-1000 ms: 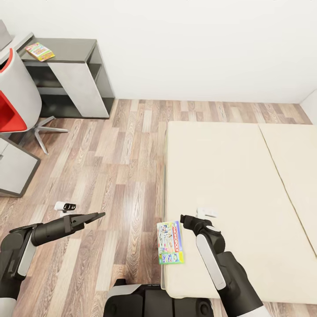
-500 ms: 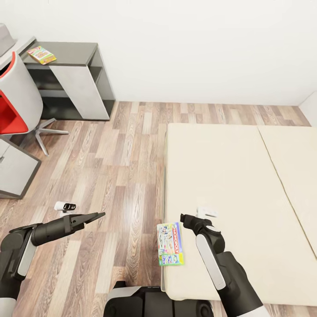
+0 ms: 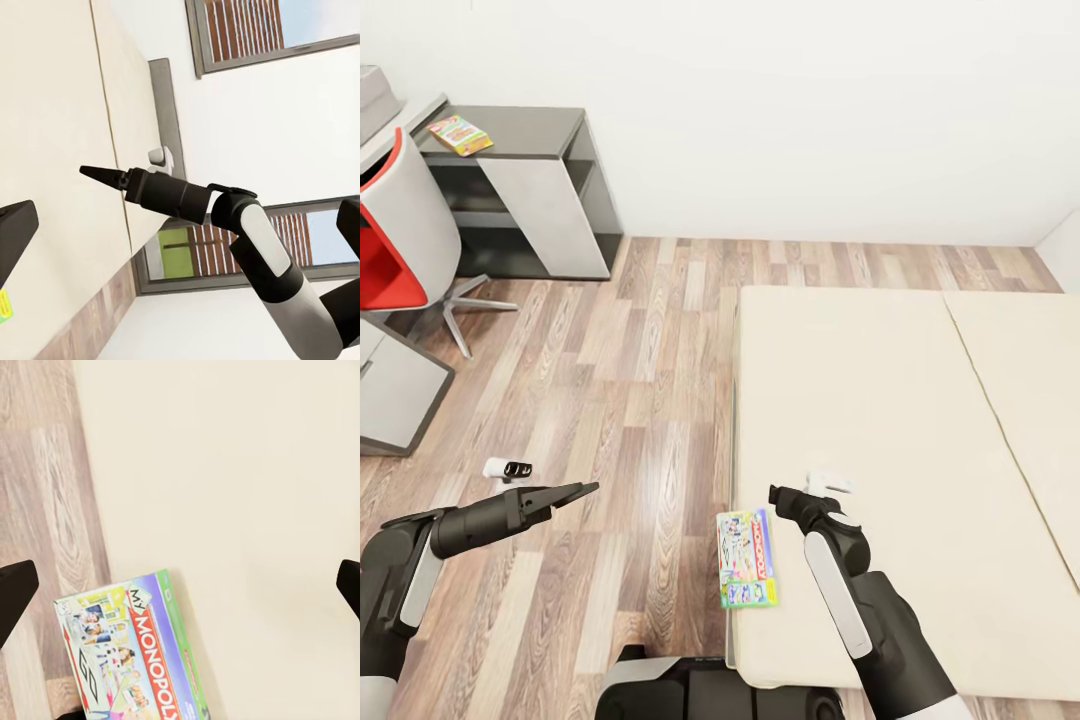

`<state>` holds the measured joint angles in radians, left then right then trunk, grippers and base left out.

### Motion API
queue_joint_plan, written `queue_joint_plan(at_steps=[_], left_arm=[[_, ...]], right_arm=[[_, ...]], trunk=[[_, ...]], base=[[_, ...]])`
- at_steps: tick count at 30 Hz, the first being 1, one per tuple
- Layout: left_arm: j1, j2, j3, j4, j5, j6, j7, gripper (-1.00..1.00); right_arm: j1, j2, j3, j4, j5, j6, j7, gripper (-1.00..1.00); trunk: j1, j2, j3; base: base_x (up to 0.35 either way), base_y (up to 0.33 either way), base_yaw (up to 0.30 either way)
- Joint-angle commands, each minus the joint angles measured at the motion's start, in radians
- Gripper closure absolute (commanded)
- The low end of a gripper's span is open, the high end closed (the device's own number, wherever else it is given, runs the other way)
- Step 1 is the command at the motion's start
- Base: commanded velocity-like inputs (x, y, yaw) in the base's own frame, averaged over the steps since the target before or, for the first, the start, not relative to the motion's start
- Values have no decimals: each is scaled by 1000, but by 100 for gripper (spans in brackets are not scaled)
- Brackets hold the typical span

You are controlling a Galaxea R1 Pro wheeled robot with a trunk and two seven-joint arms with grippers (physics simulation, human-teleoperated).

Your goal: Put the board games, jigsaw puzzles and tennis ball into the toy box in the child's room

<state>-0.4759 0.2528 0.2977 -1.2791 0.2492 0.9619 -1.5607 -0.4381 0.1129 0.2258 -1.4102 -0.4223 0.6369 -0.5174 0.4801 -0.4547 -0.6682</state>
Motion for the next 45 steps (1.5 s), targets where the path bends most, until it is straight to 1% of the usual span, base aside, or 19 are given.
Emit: queue_joint_plan(at_steps=[1, 12, 33, 37, 41, 45], left_arm=[[0, 0, 0, 0, -1, 11, -4, -100], [-1, 0, 0, 0, -1, 11, -4, -100], [0, 1, 1, 0, -1, 11, -4, -100], [0, 6, 1, 0, -1, 11, -4, -100], [0, 18, 1, 0, -1, 11, -3, -100], [0, 25, 1, 1, -1, 11, -2, -100]], right_arm=[[-1, 0, 1, -1, -10, 2, -10, -100], [-1, 13, 1, 0, -9, 0, -11, -100], [-1, 14, 1, 0, -9, 0, -14, -100], [-1, 14, 1, 2, -9, -1, -14, -100], [-1, 14, 0, 6, -9, -5, -13, -100], [-1, 14, 0, 7, -8, -44, -14, -100]], trunk=[[1, -1, 0], [1, -1, 18], [1, -1, 51], [1, -1, 57], [1, -1, 63], [1, -1, 65]], base=[[0, 0, 0], [0, 0, 0], [0, 0, 0], [0, 0, 0], [0, 0, 0], [0, 0, 0]])
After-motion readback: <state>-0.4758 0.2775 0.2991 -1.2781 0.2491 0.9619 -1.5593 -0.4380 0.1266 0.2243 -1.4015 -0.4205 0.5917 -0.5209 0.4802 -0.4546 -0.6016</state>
